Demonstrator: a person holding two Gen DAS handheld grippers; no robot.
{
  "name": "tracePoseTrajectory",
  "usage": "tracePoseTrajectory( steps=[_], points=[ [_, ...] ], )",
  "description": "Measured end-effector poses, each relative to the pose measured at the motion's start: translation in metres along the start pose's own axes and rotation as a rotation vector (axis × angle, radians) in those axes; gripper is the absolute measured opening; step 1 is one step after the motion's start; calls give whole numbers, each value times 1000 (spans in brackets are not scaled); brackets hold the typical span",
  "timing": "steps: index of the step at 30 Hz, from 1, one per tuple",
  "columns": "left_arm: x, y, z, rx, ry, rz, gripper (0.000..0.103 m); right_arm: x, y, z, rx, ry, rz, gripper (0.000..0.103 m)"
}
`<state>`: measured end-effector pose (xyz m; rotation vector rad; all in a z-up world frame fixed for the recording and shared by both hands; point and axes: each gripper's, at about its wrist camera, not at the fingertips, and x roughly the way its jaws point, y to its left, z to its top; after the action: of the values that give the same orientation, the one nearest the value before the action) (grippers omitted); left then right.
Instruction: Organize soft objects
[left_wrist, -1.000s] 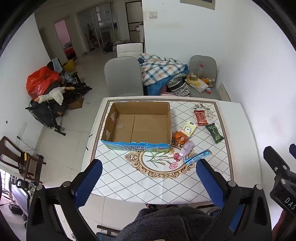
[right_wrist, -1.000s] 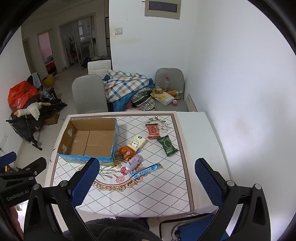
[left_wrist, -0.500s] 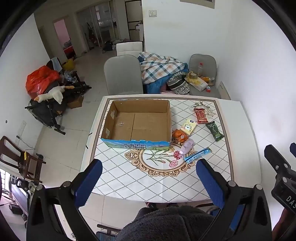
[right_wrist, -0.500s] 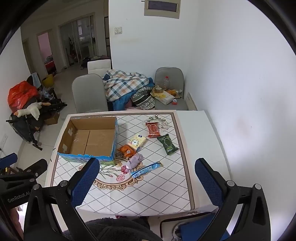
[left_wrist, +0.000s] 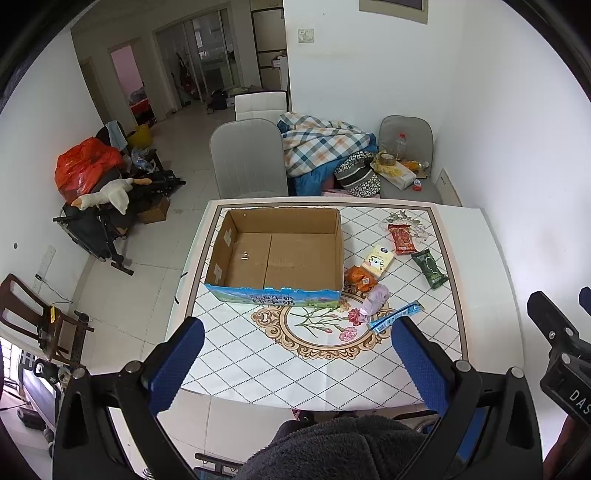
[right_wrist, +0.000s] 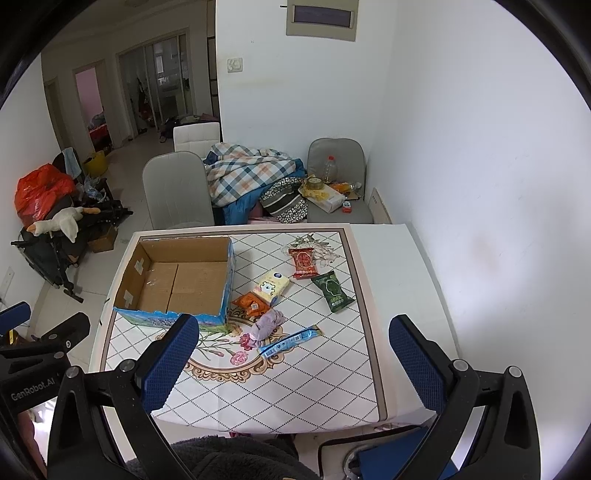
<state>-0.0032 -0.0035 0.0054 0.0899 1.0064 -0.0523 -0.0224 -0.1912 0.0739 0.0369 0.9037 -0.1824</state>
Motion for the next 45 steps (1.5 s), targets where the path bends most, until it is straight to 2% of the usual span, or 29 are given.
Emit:
tracePoseTrajectory(
  steps=[45],
  points=[
    [-6, 12, 8, -22, -19, -3, 103, 1, 3, 5, 16, -15, 3, 103]
  ],
)
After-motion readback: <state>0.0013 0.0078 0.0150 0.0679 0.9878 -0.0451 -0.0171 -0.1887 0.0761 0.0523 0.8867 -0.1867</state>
